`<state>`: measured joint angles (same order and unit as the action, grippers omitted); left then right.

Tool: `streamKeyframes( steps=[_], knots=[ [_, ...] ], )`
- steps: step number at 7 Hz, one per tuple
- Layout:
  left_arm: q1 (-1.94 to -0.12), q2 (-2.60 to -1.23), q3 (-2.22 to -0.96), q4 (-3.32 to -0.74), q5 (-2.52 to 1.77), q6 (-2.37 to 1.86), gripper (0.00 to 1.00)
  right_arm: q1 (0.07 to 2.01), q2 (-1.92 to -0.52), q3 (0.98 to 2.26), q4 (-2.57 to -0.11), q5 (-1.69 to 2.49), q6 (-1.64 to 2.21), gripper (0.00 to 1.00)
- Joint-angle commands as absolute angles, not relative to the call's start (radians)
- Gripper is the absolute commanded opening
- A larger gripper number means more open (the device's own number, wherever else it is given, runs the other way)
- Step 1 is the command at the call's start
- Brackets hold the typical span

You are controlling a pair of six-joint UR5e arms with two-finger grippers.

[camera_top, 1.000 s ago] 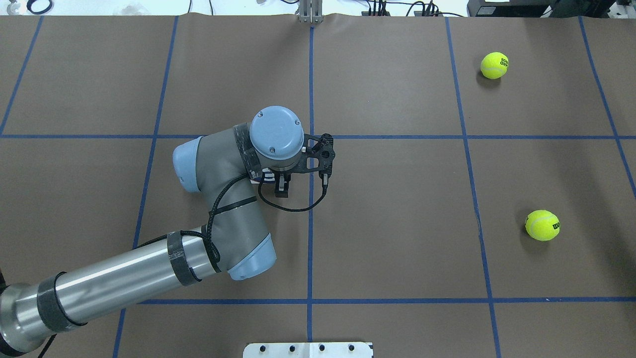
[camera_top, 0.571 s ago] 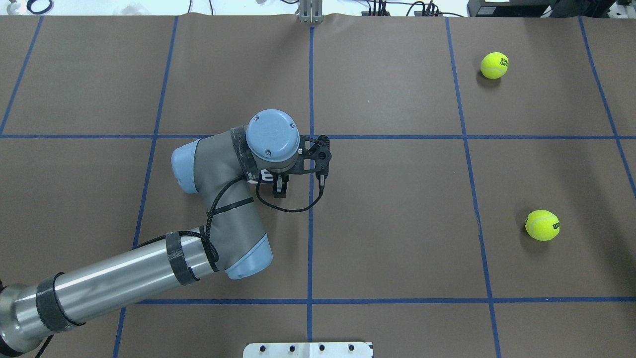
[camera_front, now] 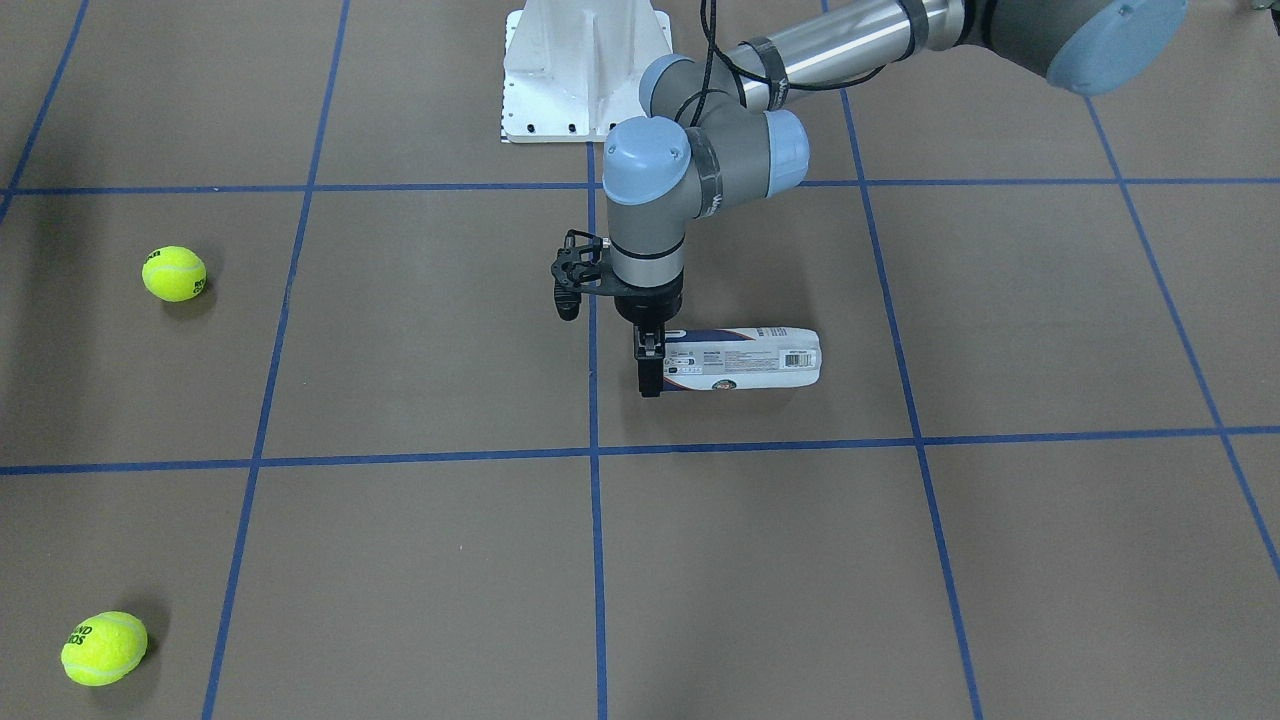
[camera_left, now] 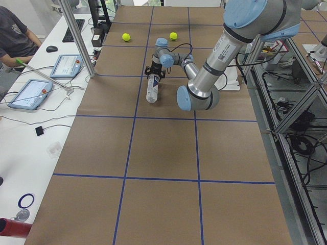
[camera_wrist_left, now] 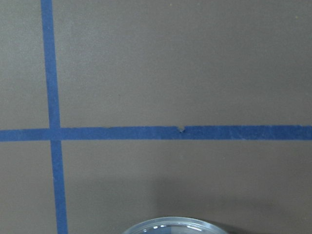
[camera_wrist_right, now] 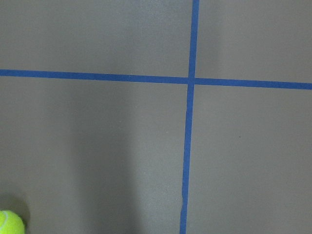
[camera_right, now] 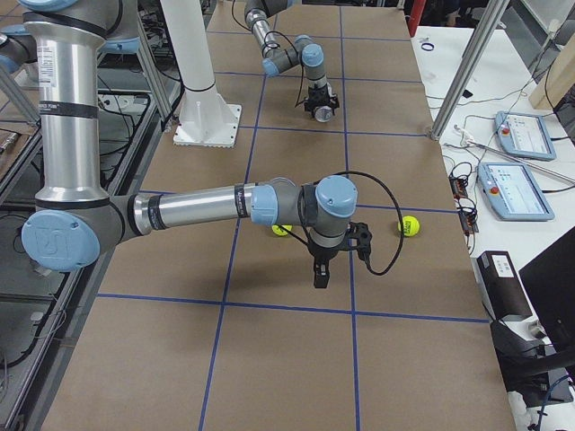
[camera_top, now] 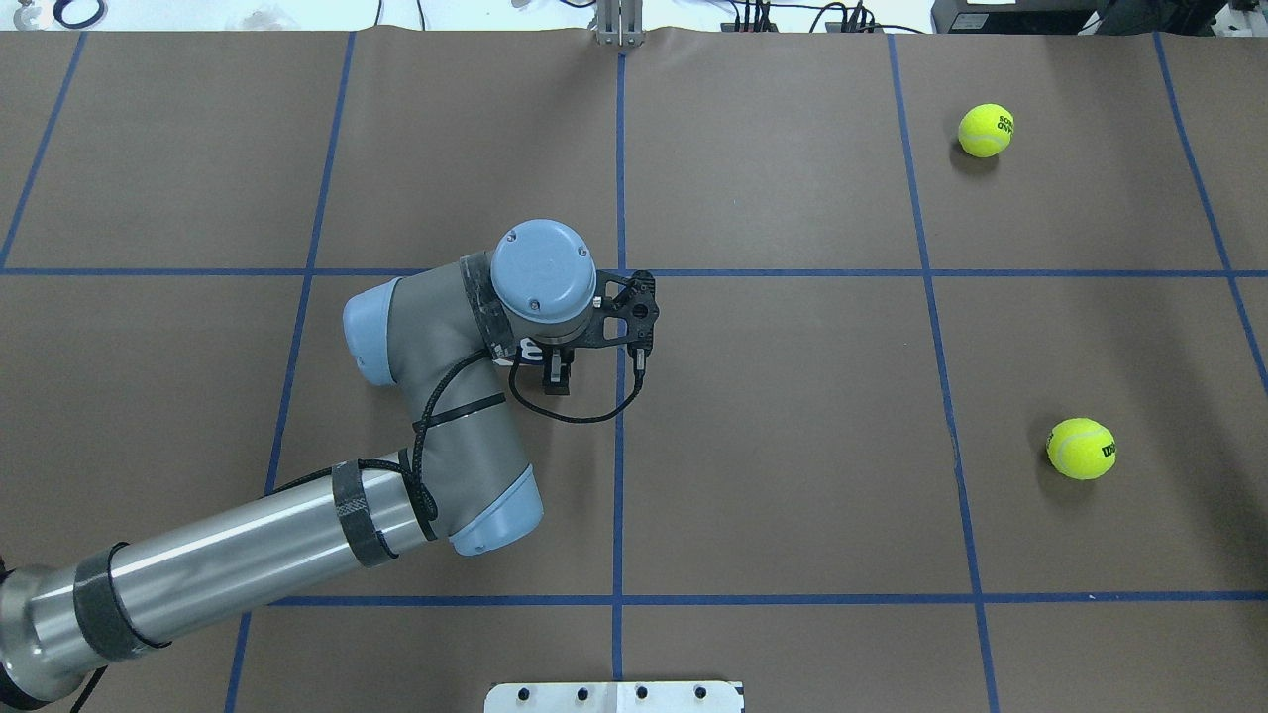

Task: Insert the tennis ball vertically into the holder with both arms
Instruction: 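Lower the left gripper and close it around the can's body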

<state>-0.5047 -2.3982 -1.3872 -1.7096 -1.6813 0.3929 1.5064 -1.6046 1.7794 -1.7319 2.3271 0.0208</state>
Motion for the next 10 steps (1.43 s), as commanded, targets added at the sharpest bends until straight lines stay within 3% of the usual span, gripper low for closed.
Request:
streamKeyframes(
  steps=[1, 3, 5, 7, 10],
  knots=[
    [-0.503, -2.398, -1.350, -1.790, -1.681, 0.377, 0.99, 1.506, -1.605, 1.779, -1.732, 2.327, 0.021, 0.99],
    [-0.503, -2.398, -1.345, -1.809, -1.681, 0.379, 0.99, 1.506, -1.603, 1.779, -1.732, 2.329, 0.021, 0.99],
    [-0.508, -2.396, -1.347, -1.799, -1.678, 0.383, 0.84, 1.506, -1.603, 1.779, -1.732, 2.327, 0.020, 0.99],
    [-0.517, -2.398, -1.370, -1.798, -1.677, 0.384, 0.80, 1.506, -1.603, 1.781, -1.732, 2.327, 0.020, 0.99],
    [-0.581, -2.382, -1.604, -1.812, -1.680, 0.274, 0.80, 1.506, -1.603, 1.786, -1.732, 2.329, 0.020, 0.99]
  ],
)
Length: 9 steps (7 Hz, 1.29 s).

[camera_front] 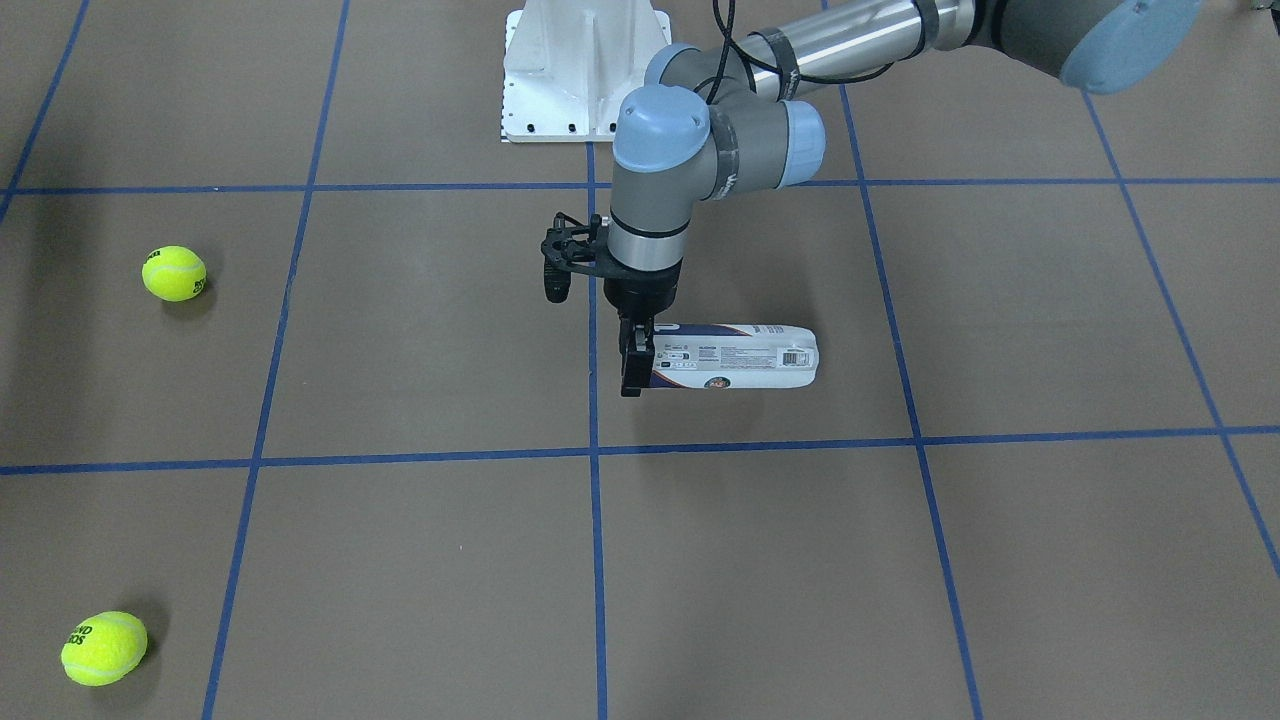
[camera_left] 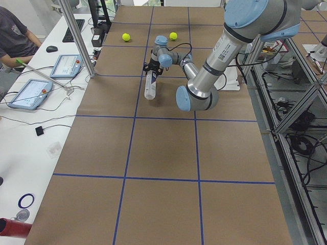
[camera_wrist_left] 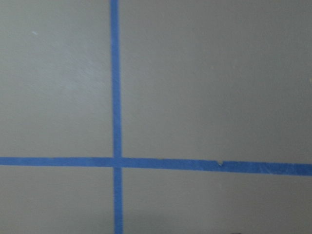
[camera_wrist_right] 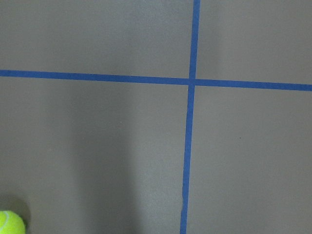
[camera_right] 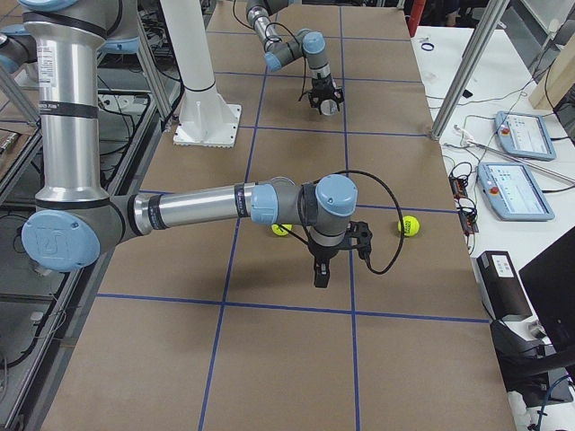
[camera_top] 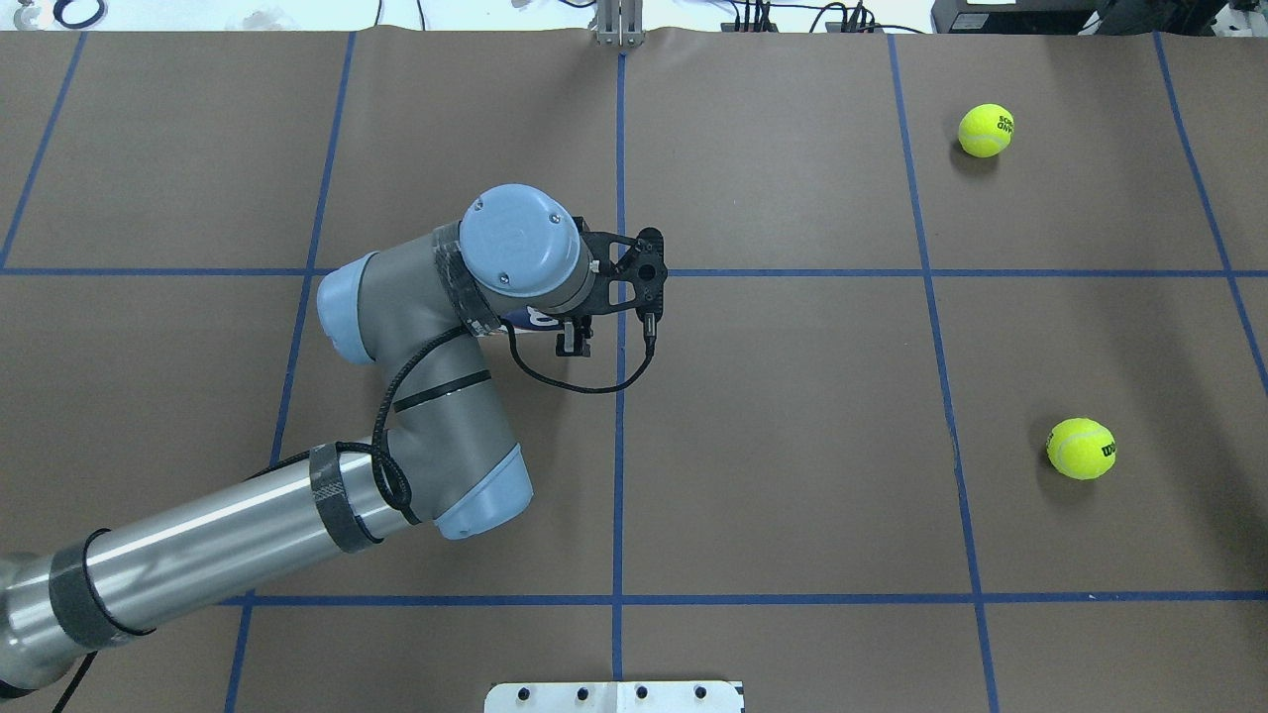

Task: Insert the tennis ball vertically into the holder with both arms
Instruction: 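Lift and rotate the can upright with the left gripper, open end up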

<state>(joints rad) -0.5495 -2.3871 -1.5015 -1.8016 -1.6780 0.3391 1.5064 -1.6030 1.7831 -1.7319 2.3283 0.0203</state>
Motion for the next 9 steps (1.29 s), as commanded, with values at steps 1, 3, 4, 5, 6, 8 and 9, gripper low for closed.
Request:
streamKeyframes(
  steps=[1, 3, 4, 5, 6, 8, 9],
  knots=[
    [-0.597, -2.381, -1.671, -1.872, -1.680, 0.135, 0.79, 1.506, -1.598, 1.789, -1.727, 2.339, 0.021, 0.99],
    [-0.597, -2.303, -1.666, -2.326, -1.674, -0.144, 0.79, 1.505, -1.591, 1.783, -1.688, 2.342, 0.021, 0.99],
    [-0.591, -2.246, -1.655, -2.544, -1.610, -0.243, 0.80, 1.474, -1.576, 1.778, -1.627, 2.342, 0.032, 0.99],
    [-0.583, -2.221, -1.597, -2.754, -1.532, -0.308, 0.80, 1.450, -1.566, 1.790, -1.614, 2.350, 0.082, 0.99],
    [-0.577, -2.223, -1.504, -2.954, -1.522, -0.342, 0.80, 1.403, -1.551, 1.833, -1.612, 2.371, 0.145, 0.99],
    [-0.566, -2.230, -1.396, -3.176, -1.487, -0.356, 0.81, 1.304, -1.558, 1.935, -1.614, 2.401, 0.325, 0.99],
    [-0.531, -2.227, -1.385, -3.227, -1.435, -0.356, 0.81, 1.187, -1.559, 1.971, -1.585, 2.395, 0.457, 0.99]
  ],
)
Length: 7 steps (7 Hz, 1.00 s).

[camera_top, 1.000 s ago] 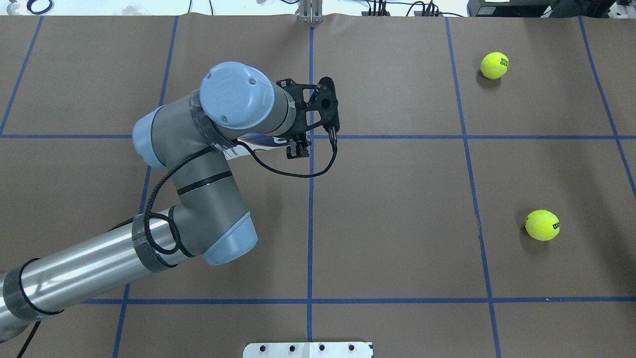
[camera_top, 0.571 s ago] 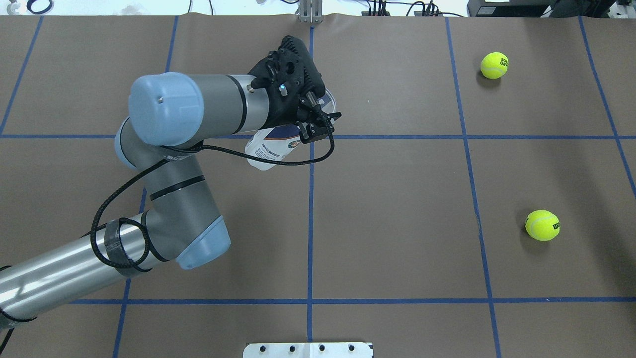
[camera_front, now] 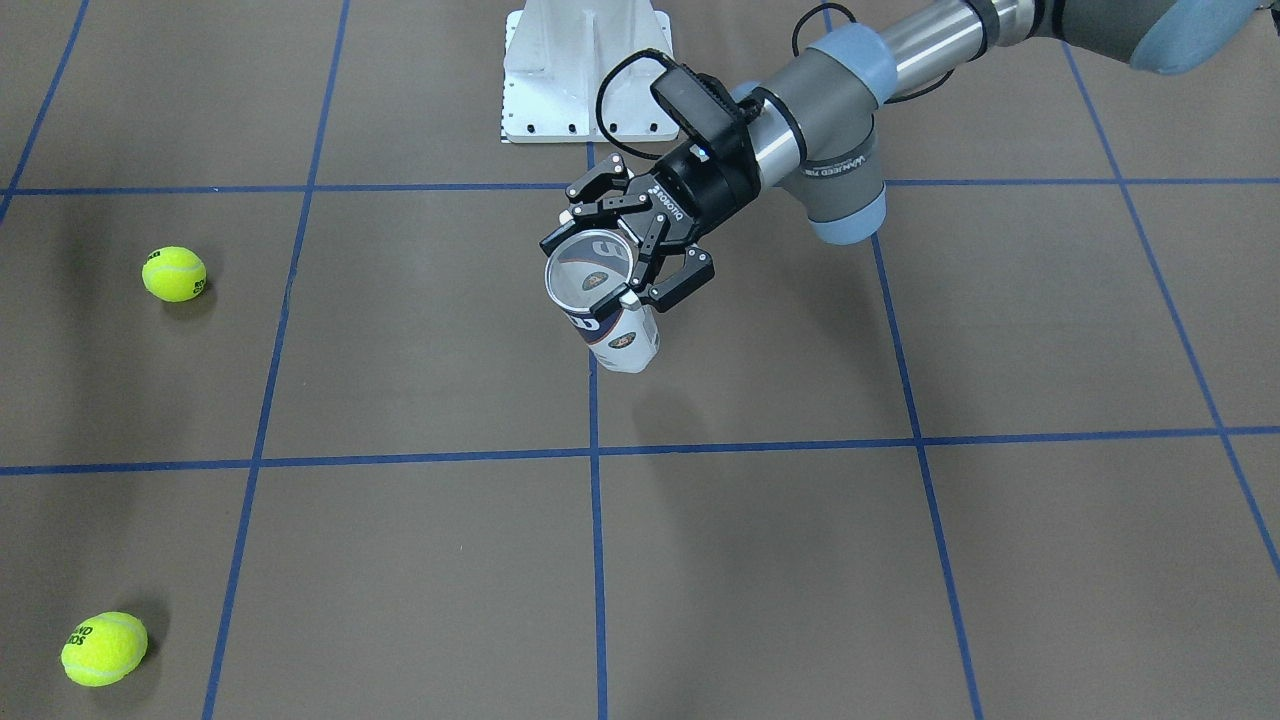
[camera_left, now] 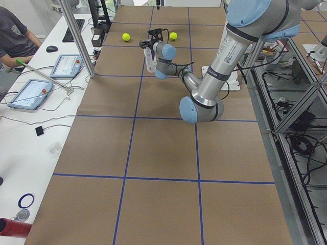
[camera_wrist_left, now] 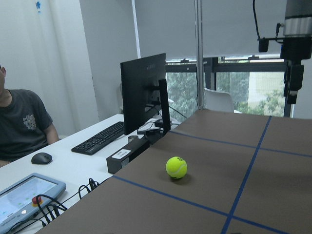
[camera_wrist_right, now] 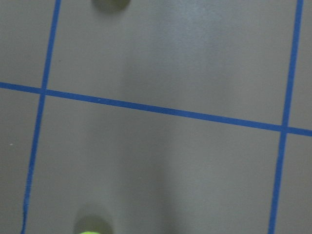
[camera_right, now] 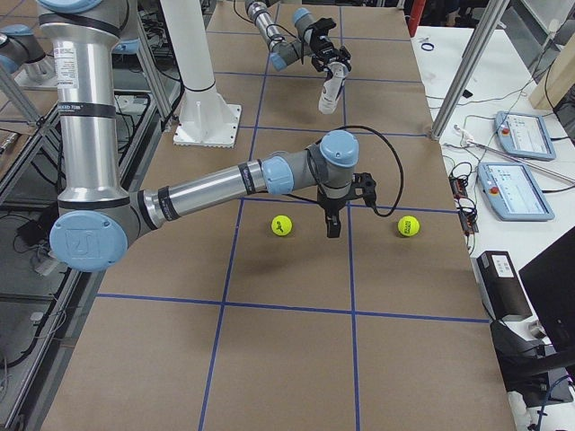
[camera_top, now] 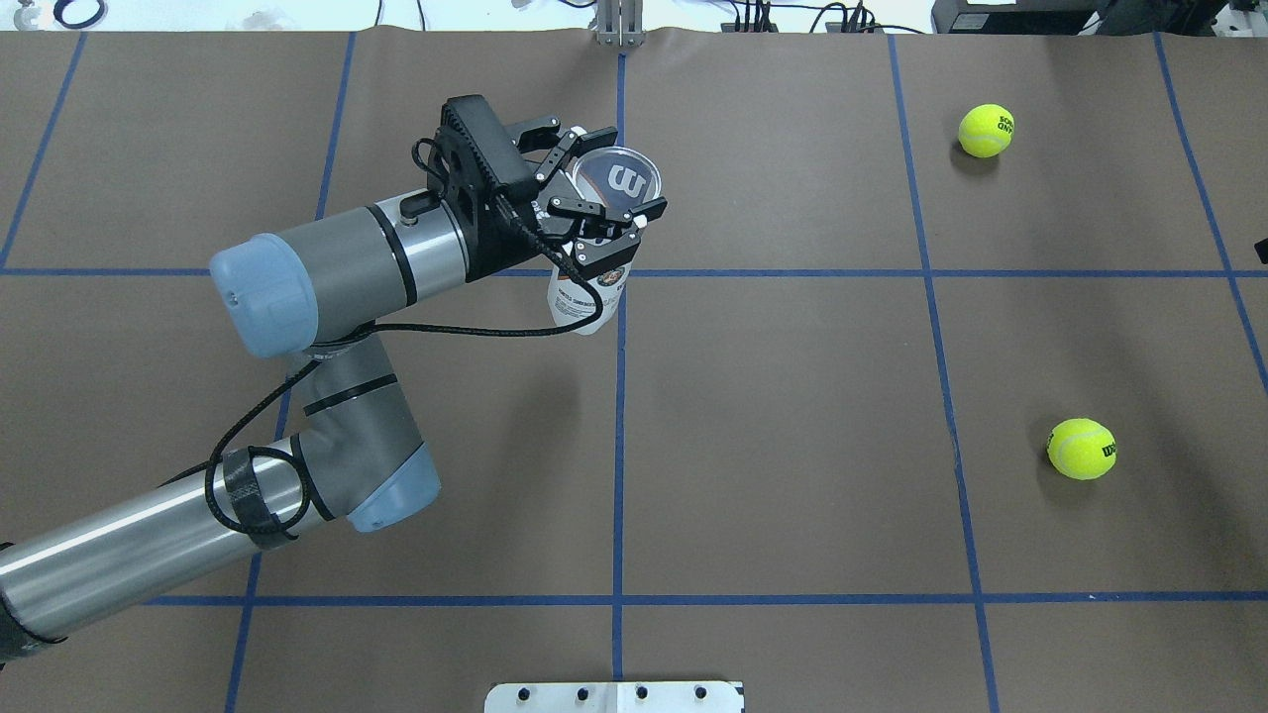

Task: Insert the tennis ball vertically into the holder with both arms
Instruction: 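Lift and rotate the can upright with the left gripper, open end up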

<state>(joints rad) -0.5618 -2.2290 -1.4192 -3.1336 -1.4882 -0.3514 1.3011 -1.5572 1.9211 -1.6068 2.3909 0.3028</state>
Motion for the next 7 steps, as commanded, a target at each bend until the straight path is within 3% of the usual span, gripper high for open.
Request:
streamKeyframes(
  steps=[1, 3, 7],
  knots=[
    [-0.517, -2.233, -1.378, -3.243, -1.416, -0.357, 0.81, 1.110, -1.568, 1.973, -1.498, 2.392, 0.612, 0.99],
    [-0.515, -2.237, -1.378, -3.244, -1.416, -0.356, 0.81, 0.952, -1.751, 1.968, -1.160, 2.224, 0.733, 0.99],
    [-0.511, -2.226, -1.374, -3.244, -1.416, -0.354, 0.85, 0.824, -1.769, 1.944, -1.068, 2.099, 0.893, 0.99]
  ],
)
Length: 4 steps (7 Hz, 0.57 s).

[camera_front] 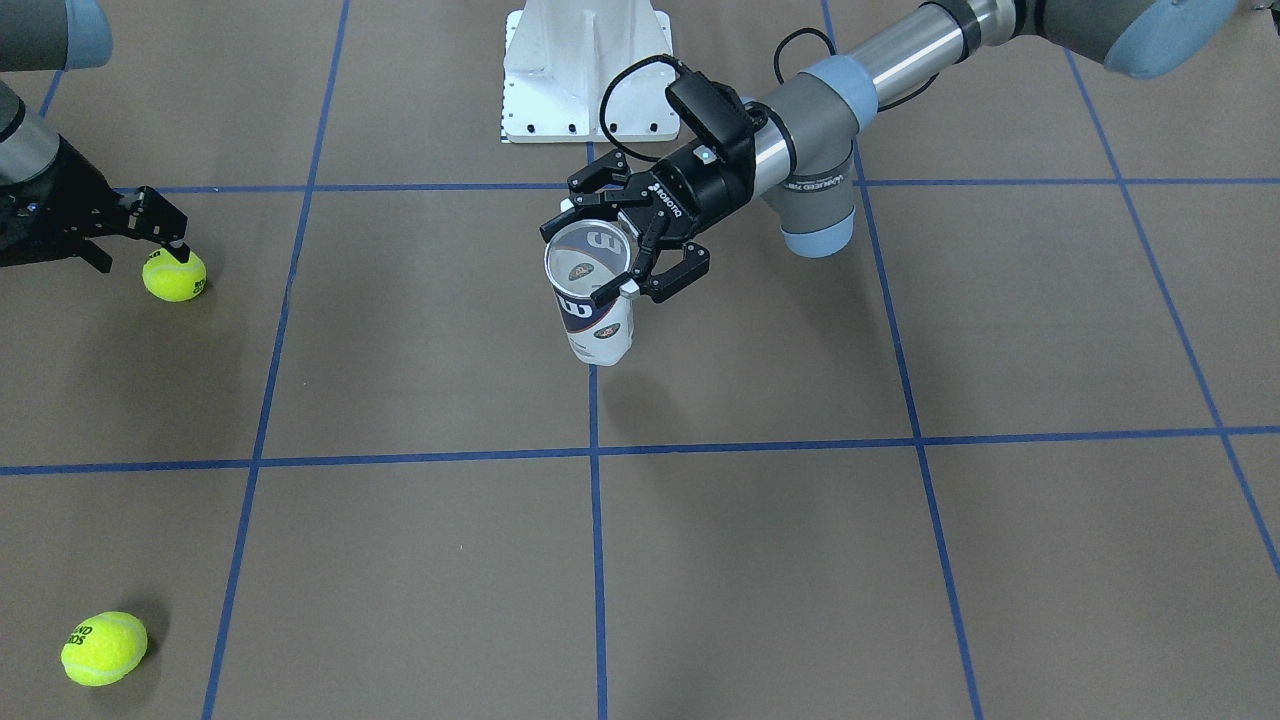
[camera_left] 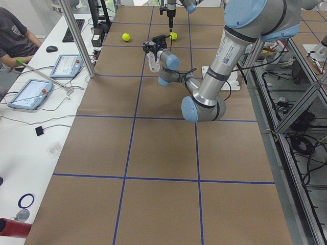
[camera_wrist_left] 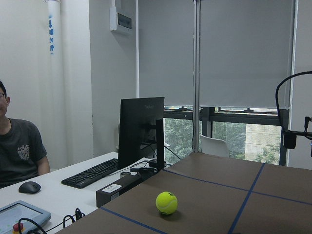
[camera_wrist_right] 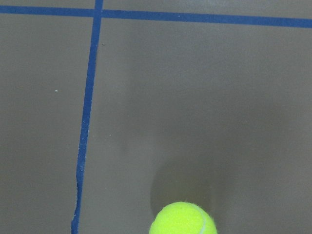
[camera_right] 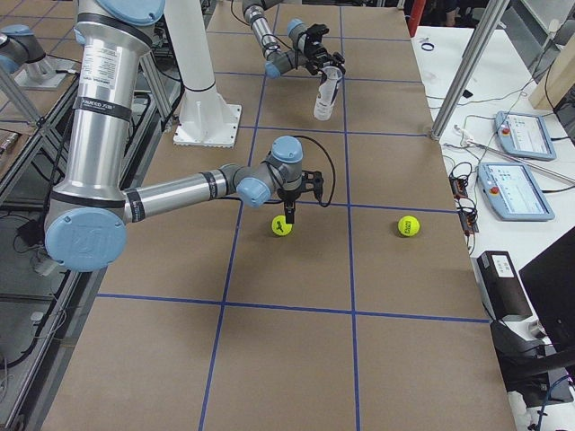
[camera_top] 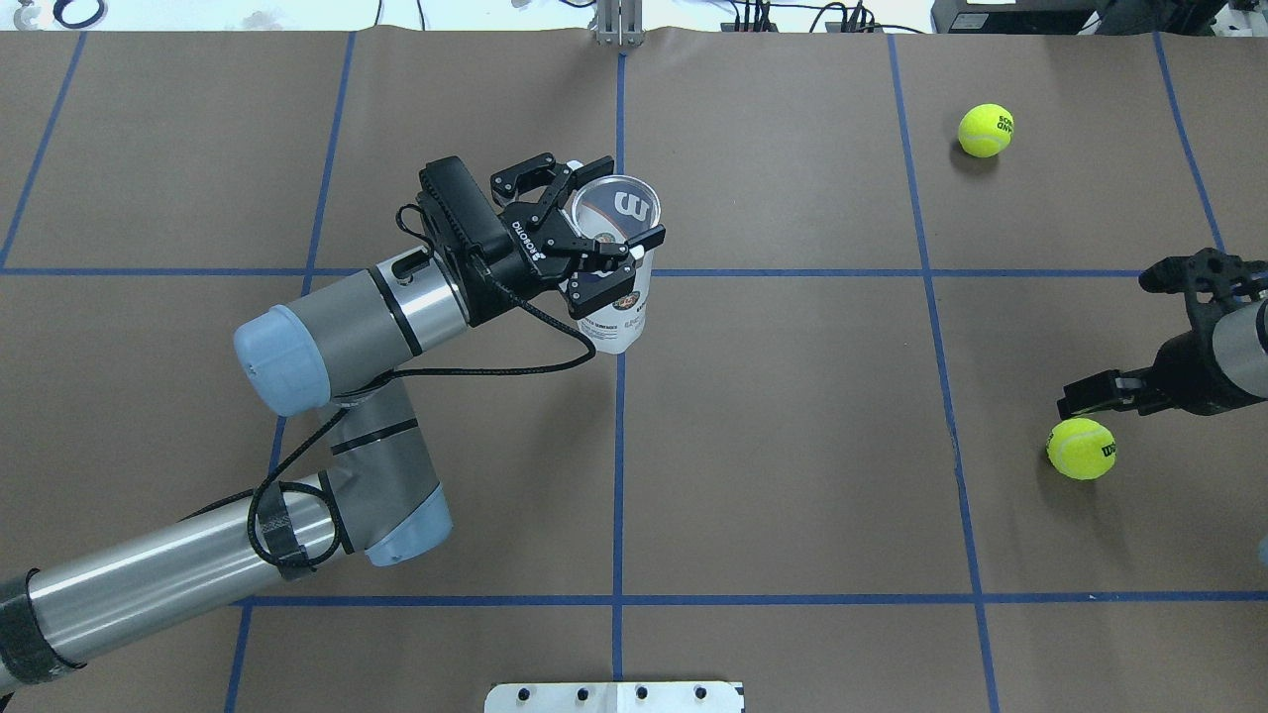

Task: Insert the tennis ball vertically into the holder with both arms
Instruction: 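Hold the upright can with the left gripper while the right gripper grasps the nearer ball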

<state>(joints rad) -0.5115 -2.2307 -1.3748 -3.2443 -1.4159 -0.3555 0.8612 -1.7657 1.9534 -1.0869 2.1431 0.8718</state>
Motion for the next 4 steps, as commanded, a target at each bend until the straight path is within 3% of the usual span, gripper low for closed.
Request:
streamKeyframes(
  steps=[1, 4],
  knots=[
    [-0.511, -2.226, -1.374, -3.243, -1.414, -0.356, 0.83, 0.812, -1.767, 1.937, -1.068, 2.083, 0.893, 0.99],
    [-0.502, -2.226, -1.374, -3.244, -1.410, -0.357, 0.79, 0.795, -1.764, 1.902, -1.060, 2.080, 0.891, 0.99]
  ],
)
